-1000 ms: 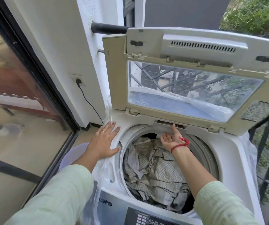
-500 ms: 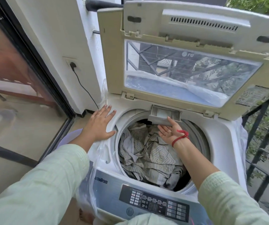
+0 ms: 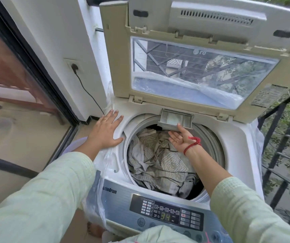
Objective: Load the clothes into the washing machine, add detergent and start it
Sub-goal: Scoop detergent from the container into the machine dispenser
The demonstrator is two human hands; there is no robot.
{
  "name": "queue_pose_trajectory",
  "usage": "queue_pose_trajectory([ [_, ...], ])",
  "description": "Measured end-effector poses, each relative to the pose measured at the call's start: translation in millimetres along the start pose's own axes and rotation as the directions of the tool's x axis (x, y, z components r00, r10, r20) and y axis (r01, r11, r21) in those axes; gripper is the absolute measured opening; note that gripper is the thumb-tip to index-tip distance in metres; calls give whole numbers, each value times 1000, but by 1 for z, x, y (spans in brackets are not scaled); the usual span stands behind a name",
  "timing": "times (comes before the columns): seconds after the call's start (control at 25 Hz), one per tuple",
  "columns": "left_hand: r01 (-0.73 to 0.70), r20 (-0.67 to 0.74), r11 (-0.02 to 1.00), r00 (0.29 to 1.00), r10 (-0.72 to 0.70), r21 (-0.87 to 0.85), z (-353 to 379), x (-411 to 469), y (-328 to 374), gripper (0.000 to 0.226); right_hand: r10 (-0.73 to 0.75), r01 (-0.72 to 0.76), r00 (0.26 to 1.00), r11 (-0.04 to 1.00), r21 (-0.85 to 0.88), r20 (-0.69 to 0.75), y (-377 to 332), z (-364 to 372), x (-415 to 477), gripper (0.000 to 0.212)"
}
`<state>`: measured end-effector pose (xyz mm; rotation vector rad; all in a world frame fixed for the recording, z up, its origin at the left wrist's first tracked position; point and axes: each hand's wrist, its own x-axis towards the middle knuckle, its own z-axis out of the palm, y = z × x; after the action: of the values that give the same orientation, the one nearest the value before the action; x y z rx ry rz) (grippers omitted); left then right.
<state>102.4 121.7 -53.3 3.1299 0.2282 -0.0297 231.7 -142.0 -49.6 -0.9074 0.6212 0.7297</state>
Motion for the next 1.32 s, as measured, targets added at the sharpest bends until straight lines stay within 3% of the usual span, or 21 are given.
queue_pose_trajectory([
  [0.56, 4, 0, 1000, 1000, -4, 23, 4, 1, -3, 90, -59, 60, 998, 997, -49, 28, 4, -1, 2, 49],
  [0.84, -6, -18, 1000, 1000, 6, -13, 2, 0, -1, 89, -15, 20, 999, 992, -122, 45, 1, -11, -12, 63],
  [1.2, 21, 21, 999, 1000, -21, -43, -3, -4, 0, 95, 58, -50, 989, 997, -64, 136, 26, -26, -85, 23],
  [1.32, 75, -27, 987, 996, -80, -140, -1, -11, 3, 93, 38, -27, 985, 997, -71, 165, 20, -32, -101, 17],
])
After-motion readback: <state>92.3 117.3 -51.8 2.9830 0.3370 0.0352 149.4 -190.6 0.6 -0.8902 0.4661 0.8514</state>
